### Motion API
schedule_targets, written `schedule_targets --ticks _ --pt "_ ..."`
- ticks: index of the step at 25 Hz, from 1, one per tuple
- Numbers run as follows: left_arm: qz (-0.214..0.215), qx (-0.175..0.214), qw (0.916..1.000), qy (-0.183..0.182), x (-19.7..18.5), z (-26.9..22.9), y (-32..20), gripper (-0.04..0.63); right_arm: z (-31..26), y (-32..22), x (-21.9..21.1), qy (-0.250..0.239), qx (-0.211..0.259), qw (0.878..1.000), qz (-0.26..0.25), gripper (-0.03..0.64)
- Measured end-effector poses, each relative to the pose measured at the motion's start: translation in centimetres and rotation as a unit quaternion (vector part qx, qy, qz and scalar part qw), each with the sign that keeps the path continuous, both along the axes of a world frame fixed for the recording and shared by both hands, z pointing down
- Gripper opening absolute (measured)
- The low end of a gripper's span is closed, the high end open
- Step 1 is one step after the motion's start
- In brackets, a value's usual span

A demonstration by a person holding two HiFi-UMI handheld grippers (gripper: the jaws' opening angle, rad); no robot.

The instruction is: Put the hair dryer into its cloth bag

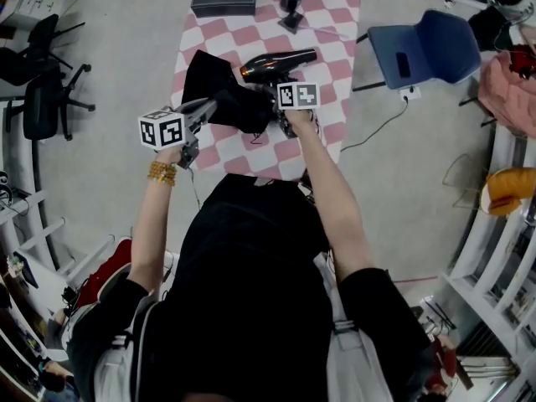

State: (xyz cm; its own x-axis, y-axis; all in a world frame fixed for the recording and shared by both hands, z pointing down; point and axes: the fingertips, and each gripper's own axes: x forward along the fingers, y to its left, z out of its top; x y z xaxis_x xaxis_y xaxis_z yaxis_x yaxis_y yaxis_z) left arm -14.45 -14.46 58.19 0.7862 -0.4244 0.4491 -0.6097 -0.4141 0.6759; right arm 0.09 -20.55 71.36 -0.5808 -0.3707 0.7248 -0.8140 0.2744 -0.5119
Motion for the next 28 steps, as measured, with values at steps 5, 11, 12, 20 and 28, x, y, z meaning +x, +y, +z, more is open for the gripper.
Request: schedule_targets --ticks 5,11,12,20,28 --pt "0.013 0.002 0.9999 -0.004 1.8 -0.2 -0.5 0.025 -2.8 2.2 5.0 -0.007 0.052 0.999 0.014 0.187" --pt "0.034 -0.007 0.9994 -0.004 5.0 -0.2 -1.0 0.025 -6.9 5.4 10.2 0.041 0.155 0.987 0.030 0.187" --pt "0.038 -0.008 0.9992 -0.004 5.7 -0.2 -1.1 0.024 -7.7 5.9 10.4 0.054 0.174 0.983 0.025 0.187" --pt "0.062 -0.022 0.9978 0.007 10.8 -0.8 -1.3 0.025 -9.0 9.8 9.2 0.148 0.255 0.955 -0.044 0.187" --pt "0.099 -0.014 0.9947 -0.025 12.5 -0.8 -1.0 0.025 -7.8 13.0 8.4 0.232 0.313 0.897 -0.210 0.187"
